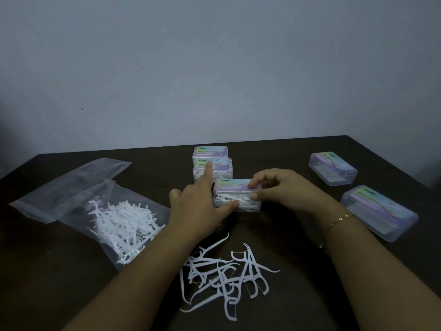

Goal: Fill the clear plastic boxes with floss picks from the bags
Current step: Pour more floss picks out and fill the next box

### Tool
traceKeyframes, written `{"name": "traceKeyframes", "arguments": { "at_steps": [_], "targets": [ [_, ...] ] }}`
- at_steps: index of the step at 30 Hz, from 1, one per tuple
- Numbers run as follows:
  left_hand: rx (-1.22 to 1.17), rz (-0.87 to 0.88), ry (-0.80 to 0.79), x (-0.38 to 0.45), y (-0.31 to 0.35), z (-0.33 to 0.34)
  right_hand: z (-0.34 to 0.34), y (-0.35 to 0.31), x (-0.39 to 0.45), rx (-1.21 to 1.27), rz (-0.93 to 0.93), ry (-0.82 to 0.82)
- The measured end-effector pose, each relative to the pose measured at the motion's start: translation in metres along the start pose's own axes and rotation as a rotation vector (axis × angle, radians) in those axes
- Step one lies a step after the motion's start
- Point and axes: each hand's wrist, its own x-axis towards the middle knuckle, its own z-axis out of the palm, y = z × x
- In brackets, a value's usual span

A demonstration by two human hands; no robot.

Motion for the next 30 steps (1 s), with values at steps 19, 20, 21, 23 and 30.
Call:
{"name": "traceKeyframes", "arguments": {
  "at_steps": [19,20,21,23,30],
  "targets": [
    [0.210,0.127,0.039,0.002,0.003,0.006,0.033,-0.005,0.007,-0.720,-0.213,0.176],
    [0.192,0.127,0.041,0.001,0.002,0.006,0.032,-0.004,0.007,-0.698,-0.201,0.175],
    [0.171,0.124,0.044,0.002,0.001,0.005,0.030,-0.004,0.008,-0.671,-0.186,0.181],
    [0.134,0.113,0.036,0.002,0.001,0.005,0.026,-0.004,0.008,-0.622,-0.139,0.195],
    [0.104,0.086,0.011,0.001,0.002,0.003,0.017,-0.005,0.005,-0.383,-0.055,0.178]
  ]
}}
